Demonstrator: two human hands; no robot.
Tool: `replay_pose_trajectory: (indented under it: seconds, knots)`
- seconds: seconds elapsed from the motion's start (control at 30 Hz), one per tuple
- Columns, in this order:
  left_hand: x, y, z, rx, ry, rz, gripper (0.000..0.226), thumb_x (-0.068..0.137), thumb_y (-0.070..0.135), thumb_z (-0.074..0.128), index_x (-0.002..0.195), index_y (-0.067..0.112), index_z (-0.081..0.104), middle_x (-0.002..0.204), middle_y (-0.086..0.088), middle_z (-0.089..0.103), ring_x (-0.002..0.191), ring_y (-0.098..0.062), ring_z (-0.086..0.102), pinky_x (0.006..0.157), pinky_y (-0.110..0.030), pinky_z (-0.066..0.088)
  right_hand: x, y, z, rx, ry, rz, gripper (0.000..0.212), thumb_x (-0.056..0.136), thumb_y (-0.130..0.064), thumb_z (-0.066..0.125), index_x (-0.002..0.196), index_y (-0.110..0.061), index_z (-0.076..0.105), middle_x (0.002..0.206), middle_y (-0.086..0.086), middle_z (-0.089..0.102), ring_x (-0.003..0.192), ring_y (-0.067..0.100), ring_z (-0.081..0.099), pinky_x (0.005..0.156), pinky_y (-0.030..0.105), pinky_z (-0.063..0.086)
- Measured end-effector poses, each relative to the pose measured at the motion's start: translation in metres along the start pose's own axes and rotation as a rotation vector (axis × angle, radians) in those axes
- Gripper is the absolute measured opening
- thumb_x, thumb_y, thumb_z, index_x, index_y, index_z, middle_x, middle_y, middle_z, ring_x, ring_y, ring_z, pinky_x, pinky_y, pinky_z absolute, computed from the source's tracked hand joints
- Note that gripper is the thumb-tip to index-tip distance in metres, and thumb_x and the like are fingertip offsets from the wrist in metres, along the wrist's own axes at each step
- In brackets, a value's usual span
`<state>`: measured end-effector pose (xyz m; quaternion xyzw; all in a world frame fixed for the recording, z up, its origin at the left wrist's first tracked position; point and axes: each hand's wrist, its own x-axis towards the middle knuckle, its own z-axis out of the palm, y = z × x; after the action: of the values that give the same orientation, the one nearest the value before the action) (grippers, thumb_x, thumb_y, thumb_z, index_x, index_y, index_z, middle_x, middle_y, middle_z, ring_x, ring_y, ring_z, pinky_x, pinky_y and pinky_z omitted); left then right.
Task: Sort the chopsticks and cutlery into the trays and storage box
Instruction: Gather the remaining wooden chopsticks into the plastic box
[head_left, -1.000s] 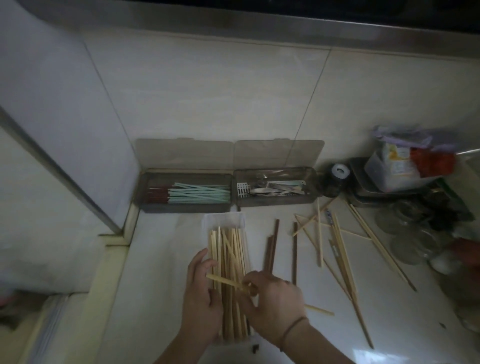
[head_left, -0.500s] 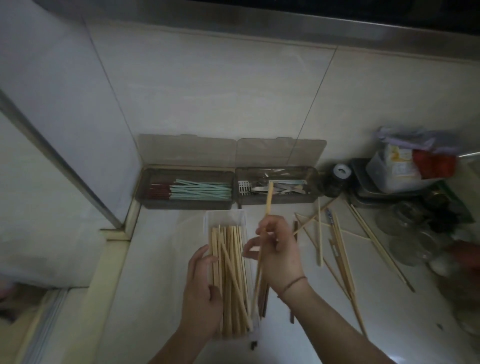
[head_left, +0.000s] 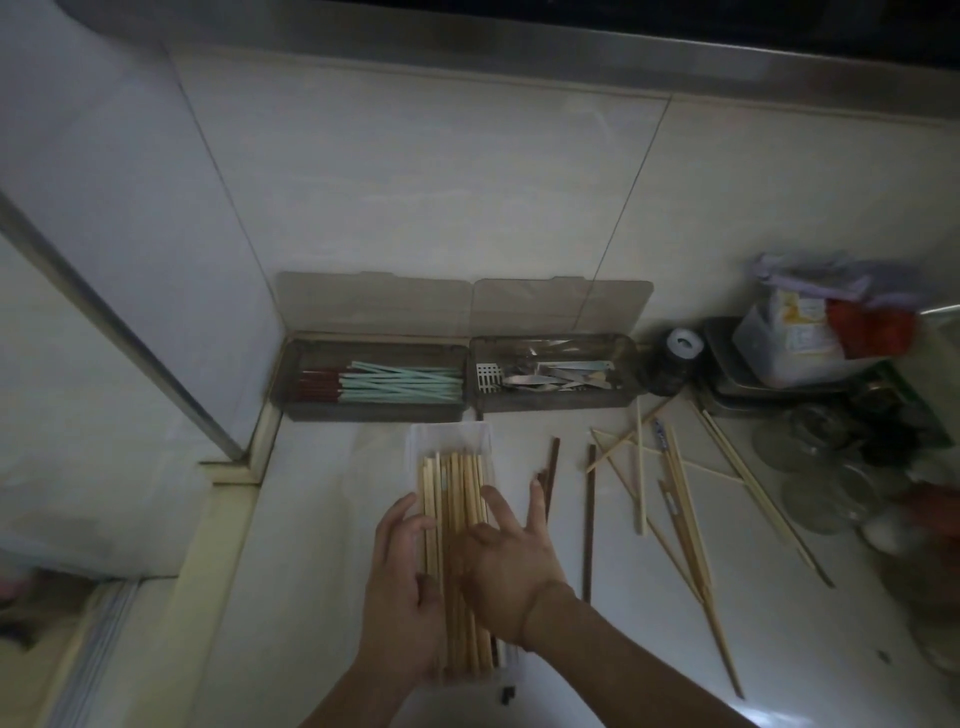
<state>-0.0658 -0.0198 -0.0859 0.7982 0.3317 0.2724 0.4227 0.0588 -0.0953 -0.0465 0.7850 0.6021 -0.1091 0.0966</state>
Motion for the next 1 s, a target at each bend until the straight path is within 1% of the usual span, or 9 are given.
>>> replay_pose_trajectory:
  seconds: [0.07,0.17,0.23,0.3,0.4,0.47,0.63,0.83,1.0]
  knots:
    - [0.000,-0.002,0.000,-0.003,-0.002,0.001,0.061,0.058,-0.005,0.038,0.113,0.016,0.053,0.144,-0.002,0.039,0.137,0.009,0.026,0.107,-0.003,0.020,-0.006,0.006,0.007,0.094,0.068,-0.065,0.035,0.090,-0.042,0.046,0.118,-0.024,0.058,0.123,-0.002,0.060,0.144,0.027,0.013,0.108,0.070,-0.005]
    - [0.001,-0.003,0.001,0.005,0.008,0.021,0.061,0.058,-0.006,0.038,0.112,0.019,0.053,0.142,-0.002,0.041,0.137,0.010,0.027,0.108,-0.004,0.020,-0.023,0.033,0.021,0.380,0.426,-0.119,0.026,0.091,-0.035,0.052,0.114,-0.026,0.060,0.124,-0.006,0.059,0.134,0.022,0.039,0.113,0.048,0.027]
    - [0.001,-0.003,0.001,0.013,0.006,0.025,0.060,0.059,-0.005,0.038,0.111,0.021,0.052,0.141,0.001,0.040,0.136,0.011,0.027,0.106,-0.003,0.020,-0.036,0.068,0.031,0.477,0.662,0.025,0.022,0.088,-0.026,0.059,0.109,-0.022,0.065,0.119,-0.003,0.062,0.123,0.020,0.050,0.108,0.038,0.035]
    - [0.001,-0.003,0.000,0.016,-0.001,0.018,0.059,0.061,-0.004,0.038,0.112,0.022,0.052,0.141,0.003,0.039,0.135,0.012,0.027,0.104,-0.001,0.021,-0.051,0.113,0.040,0.446,0.742,0.330,0.021,0.085,-0.019,0.062,0.105,-0.016,0.067,0.113,0.004,0.064,0.112,0.023,0.054,0.099,0.037,0.043]
    - [0.001,-0.002,0.000,0.019,-0.004,0.017,0.058,0.062,-0.004,0.039,0.112,0.023,0.051,0.140,0.003,0.040,0.133,0.013,0.029,0.101,0.000,0.022,-0.077,0.182,0.052,0.511,0.553,0.929,0.031,0.084,-0.014,0.063,0.114,-0.015,0.063,0.121,0.009,0.059,0.114,0.031,0.052,0.095,0.039,0.044]
    - [0.001,-0.003,0.000,0.032,-0.004,0.019,0.058,0.062,-0.003,0.039,0.112,0.023,0.051,0.140,0.004,0.039,0.131,0.014,0.029,0.100,0.001,0.022,-0.099,0.217,0.061,0.532,0.373,1.165,0.038,0.087,-0.016,0.059,0.125,-0.016,0.056,0.130,0.010,0.053,0.119,0.033,0.048,0.096,0.042,0.044]
    - [0.000,0.001,0.001,0.035,-0.005,0.011,0.055,0.063,-0.002,0.039,0.112,0.020,0.052,0.139,0.007,0.038,0.124,0.020,0.031,0.091,0.004,0.025,-0.131,0.251,0.085,0.375,0.136,1.197,0.037,0.088,-0.024,0.058,0.124,-0.014,0.055,0.125,0.014,0.056,0.114,0.034,0.051,0.091,0.038,0.045]
    - [0.001,0.001,0.001,0.063,-0.003,0.020,0.055,0.061,-0.003,0.038,0.110,0.019,0.052,0.139,0.002,0.040,0.126,0.021,0.029,0.093,0.005,0.023,-0.134,0.240,0.094,0.191,0.093,1.198,0.027,0.095,-0.034,0.046,0.111,-0.018,0.061,0.111,0.010,0.054,0.103,0.030,0.052,0.074,0.031,0.036]
    - [0.001,0.002,0.002,0.047,0.009,0.023,0.054,0.062,-0.003,0.038,0.110,0.018,0.053,0.139,0.014,0.038,0.125,0.021,0.030,0.091,0.005,0.025,-0.137,0.226,0.106,0.161,0.112,1.145,0.029,0.093,-0.034,0.047,0.109,-0.015,0.063,0.116,0.010,0.051,0.105,0.030,0.048,0.077,0.032,0.039]
